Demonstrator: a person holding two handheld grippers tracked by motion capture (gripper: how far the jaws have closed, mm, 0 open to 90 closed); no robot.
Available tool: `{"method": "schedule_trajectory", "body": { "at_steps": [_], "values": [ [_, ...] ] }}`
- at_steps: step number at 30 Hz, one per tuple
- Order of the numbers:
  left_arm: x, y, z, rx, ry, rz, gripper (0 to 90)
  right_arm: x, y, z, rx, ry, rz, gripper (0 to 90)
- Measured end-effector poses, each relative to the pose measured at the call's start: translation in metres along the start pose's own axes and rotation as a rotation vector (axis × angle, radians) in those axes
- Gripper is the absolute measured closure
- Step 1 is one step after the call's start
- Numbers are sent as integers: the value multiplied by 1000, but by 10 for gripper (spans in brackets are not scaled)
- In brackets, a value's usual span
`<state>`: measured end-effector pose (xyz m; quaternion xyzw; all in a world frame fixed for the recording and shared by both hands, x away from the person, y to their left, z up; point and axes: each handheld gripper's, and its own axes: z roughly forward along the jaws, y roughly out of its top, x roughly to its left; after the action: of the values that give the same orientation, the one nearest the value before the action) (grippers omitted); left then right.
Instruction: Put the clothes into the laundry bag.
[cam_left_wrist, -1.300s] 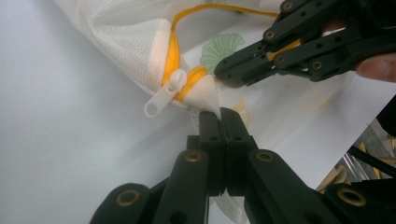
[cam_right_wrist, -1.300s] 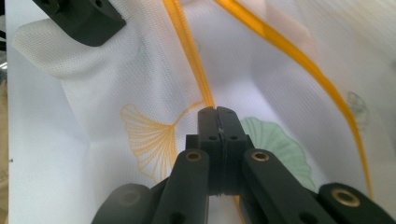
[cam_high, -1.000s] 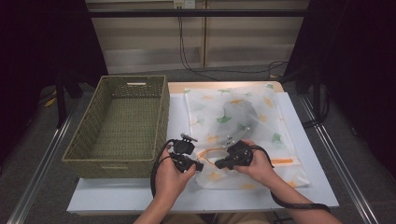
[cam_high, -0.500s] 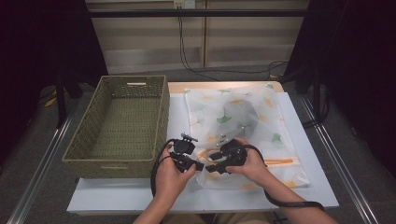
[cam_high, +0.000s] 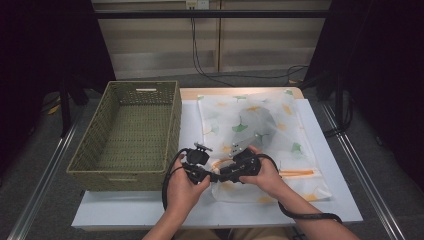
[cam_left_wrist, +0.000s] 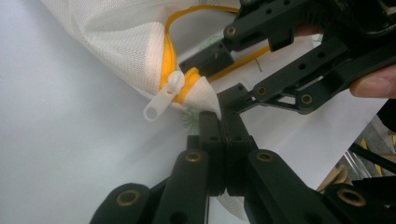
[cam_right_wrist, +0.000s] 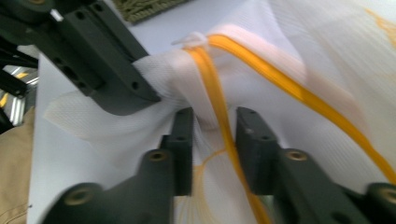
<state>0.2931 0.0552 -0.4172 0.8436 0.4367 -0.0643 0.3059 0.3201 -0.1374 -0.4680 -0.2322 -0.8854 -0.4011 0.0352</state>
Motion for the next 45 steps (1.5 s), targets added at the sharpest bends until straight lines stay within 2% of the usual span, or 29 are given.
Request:
{"method": "schedule_trajectory", "body": {
  "at_steps": [5, 9, 13, 18, 21, 23, 25, 27, 28, 34, 37, 40, 42, 45],
  "values": [
    [1, 0, 0, -10, -3, -13, 880, 1, 2, -1, -1, 8, -9, 882],
    [3, 0, -1, -7, -13, -16, 816, -1, -1, -7, -1, 0, 0, 891],
    [4, 0, -4, -30, -9, -30, 730, -4, -6, -17, 8, -22, 12, 892],
    [7, 1, -10, -48, -3, -40, 683, -8, -13, -25, 4, -40, 27, 891],
    [8, 1, -12, -61, 11, -68, 698, -10, -17, -28, 1, -44, 43, 891],
    [9, 0, -12, -48, 31, -74, 736, -10, -18, -29, -7, -40, 54, 891],
    [11, -1, -8, -22, 48, -77, 825, -11, -19, -30, -19, -37, 51, 891],
    [15, -1, -2, -18, 53, -88, 893, -10, -18, -30, -18, -37, 50, 891],
    [18, 0, 3, -9, 54, -105, 900, -10, -19, -30, -18, -38, 49, 891],
    [22, 4, 20, 8, 49, -120, 900, -10, -19, -30, -28, -33, 51, 890],
    [22, 7, 23, -8, 49, -117, 900, -9, -18, -30, -31, -36, 49, 890],
    [21, 10, 17, -33, 47, -104, 900, -8, -19, -29, -27, -34, 54, 890],
    [19, 11, 13, -61, 28, -112, 900, -8, -19, -27, -30, -29, 50, 890],
    [16, 12, 11, -87, 23, -105, 900, -8, -20, -26, -24, -38, 52, 890]
  ]
}}
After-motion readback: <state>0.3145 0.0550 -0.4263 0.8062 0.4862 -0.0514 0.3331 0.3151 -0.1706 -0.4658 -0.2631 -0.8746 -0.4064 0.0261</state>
